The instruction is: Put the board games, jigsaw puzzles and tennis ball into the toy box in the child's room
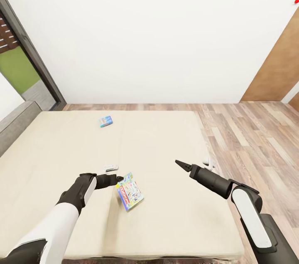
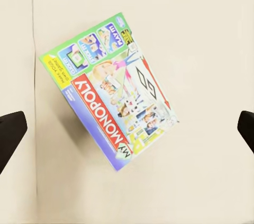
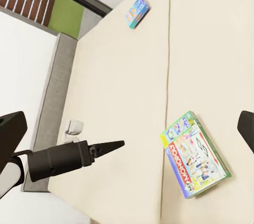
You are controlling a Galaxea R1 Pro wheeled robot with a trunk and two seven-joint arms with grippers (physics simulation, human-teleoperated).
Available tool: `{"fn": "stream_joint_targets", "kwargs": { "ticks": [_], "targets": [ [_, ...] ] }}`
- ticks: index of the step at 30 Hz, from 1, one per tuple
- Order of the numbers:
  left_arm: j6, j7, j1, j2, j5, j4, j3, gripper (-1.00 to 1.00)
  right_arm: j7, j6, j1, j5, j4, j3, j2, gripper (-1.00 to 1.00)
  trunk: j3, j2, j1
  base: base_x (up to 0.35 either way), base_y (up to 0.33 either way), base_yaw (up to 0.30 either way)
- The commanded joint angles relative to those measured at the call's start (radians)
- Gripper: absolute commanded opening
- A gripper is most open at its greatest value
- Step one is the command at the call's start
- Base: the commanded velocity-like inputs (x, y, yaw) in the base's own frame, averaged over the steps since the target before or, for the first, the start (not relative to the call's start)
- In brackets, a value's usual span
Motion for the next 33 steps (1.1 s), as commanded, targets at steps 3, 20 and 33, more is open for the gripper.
{"fn": "stream_joint_targets", "kwargs": {
  "ticks": [3, 20, 33],
  "targets": [
    [0.006, -0.007, -0.001, -0.001, -0.008, -0.002, 0.008, 1.0, 0.003, 0.003, -0.001, 0.002, 0.0, 0.0, -0.001, 1.0, -0.007, -0.002, 0.0, 0.0, 0.0, 0.0],
    [0.006, -0.007, -0.001, -0.002, -0.008, -0.002, 0.008, 1.0, 0.004, 0.003, -0.001, 0.003, 0.0, 0.0, -0.001, 1.0, -0.018, -0.002, 0.0, 0.0, 0.0, 0.0],
    [0.006, -0.004, -0.001, -0.002, -0.008, -0.002, 0.008, 1.0, 0.006, 0.002, -0.001, 0.004, -0.003, 0.0, -0.002, 1.0, -0.021, -0.002, 0.0, 0.0, 0.0, 0.0]
  ]
}}
